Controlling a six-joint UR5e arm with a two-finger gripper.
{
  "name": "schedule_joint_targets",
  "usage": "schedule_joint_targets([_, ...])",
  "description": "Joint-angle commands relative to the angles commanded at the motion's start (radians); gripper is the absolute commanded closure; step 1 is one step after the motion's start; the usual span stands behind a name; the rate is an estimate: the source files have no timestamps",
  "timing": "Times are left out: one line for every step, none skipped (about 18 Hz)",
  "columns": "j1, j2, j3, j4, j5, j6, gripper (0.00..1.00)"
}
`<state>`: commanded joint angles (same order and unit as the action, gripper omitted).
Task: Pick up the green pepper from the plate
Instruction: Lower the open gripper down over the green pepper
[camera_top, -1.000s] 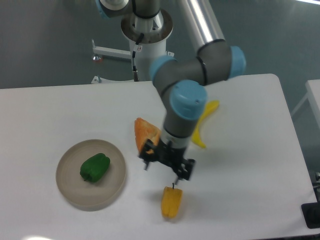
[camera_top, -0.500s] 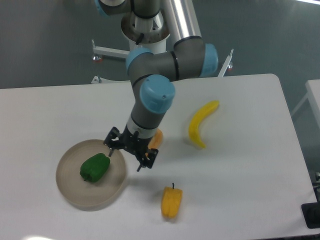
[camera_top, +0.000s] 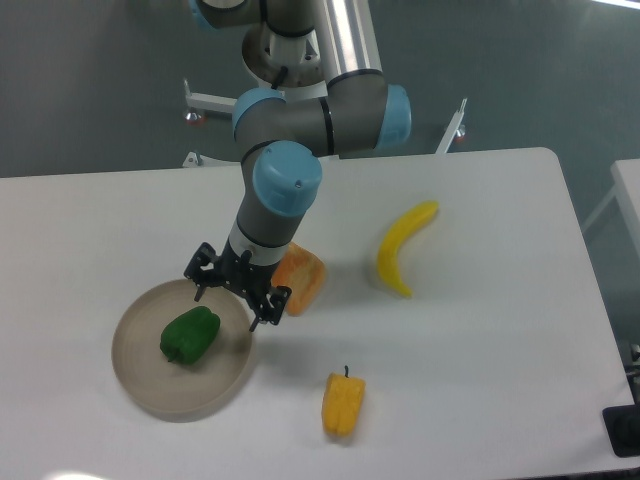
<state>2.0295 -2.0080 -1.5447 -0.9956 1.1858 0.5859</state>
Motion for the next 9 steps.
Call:
schedule_joint_targets([-0.002, 0.0, -0.002, 0.002, 0.0, 0.0, 0.0])
schedule_joint_targets([-0.008, -0.002, 0.0, 0.002, 0.0, 0.002, 0.0])
schedule_joint_targets([-0.009, -0.002, 0.0, 0.002, 0.0, 0.005, 0.0])
schedule_joint_targets([-0.011, -0.003, -0.002, 0.003, 0.0, 0.005, 0.0])
schedule_joint_targets([-0.012, -0.006, 0.0, 0.006, 0.002, 0.008, 0.0])
schedule_joint_targets([-0.012, -0.008, -0.002, 0.023, 0.002, 0.011, 0.0])
schedule_joint_targets([-0.014, -0.011, -0.005, 0.041, 0.002, 0.021, 0.0])
schedule_joint_targets([-0.015, -0.014, -0.009, 0.055, 0.005, 0.046, 0.0])
schedule_joint_targets([-0.018, -0.014, -0.014, 0.064, 0.005, 0.066, 0.0])
